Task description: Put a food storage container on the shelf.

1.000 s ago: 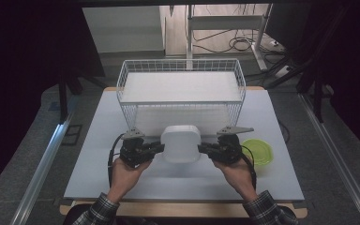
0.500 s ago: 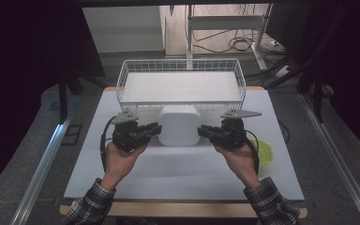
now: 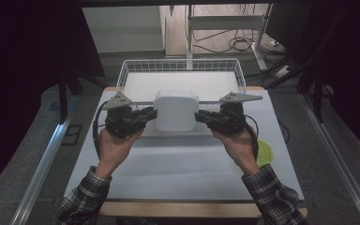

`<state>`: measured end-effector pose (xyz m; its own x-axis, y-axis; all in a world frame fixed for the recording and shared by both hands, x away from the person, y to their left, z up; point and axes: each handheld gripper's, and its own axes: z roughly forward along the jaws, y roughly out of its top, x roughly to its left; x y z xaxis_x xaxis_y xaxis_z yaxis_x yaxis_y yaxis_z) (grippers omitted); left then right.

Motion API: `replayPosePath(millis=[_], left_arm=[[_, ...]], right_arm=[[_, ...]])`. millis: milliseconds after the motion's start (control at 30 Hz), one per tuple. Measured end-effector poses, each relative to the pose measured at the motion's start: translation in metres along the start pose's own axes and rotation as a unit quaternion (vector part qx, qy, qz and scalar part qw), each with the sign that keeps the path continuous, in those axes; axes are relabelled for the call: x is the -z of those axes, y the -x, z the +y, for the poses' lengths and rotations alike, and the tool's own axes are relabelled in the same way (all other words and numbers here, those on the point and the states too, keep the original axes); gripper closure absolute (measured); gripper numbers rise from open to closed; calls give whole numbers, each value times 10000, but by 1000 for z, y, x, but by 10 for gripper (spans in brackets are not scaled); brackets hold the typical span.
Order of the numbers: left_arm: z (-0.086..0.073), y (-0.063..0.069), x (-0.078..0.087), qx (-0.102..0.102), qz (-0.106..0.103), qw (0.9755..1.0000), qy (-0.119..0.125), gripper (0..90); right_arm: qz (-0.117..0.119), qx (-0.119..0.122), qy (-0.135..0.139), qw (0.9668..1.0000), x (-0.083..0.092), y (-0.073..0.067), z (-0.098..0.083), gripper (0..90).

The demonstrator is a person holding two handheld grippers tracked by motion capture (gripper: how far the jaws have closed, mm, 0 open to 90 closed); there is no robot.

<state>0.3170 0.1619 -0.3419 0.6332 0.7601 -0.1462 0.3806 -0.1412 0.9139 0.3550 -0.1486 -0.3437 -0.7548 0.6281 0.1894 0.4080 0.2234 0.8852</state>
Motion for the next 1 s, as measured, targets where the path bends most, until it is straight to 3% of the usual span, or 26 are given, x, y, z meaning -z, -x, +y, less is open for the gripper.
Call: replayPosePath(millis=[200, 500, 1000], left_arm=[[15, -8, 1, 26, 34, 10000, 68, 783], [37, -24, -12, 126, 41, 9999, 73, 779], [46, -36, -35, 120, 26, 9999, -12, 769]], right_arm=[[-40, 90, 54, 9999, -2, 1, 21, 790], [-199, 112, 103, 9997, -10, 10, 47, 788], [-400, 17, 74, 9992, -19, 29, 58, 778]])
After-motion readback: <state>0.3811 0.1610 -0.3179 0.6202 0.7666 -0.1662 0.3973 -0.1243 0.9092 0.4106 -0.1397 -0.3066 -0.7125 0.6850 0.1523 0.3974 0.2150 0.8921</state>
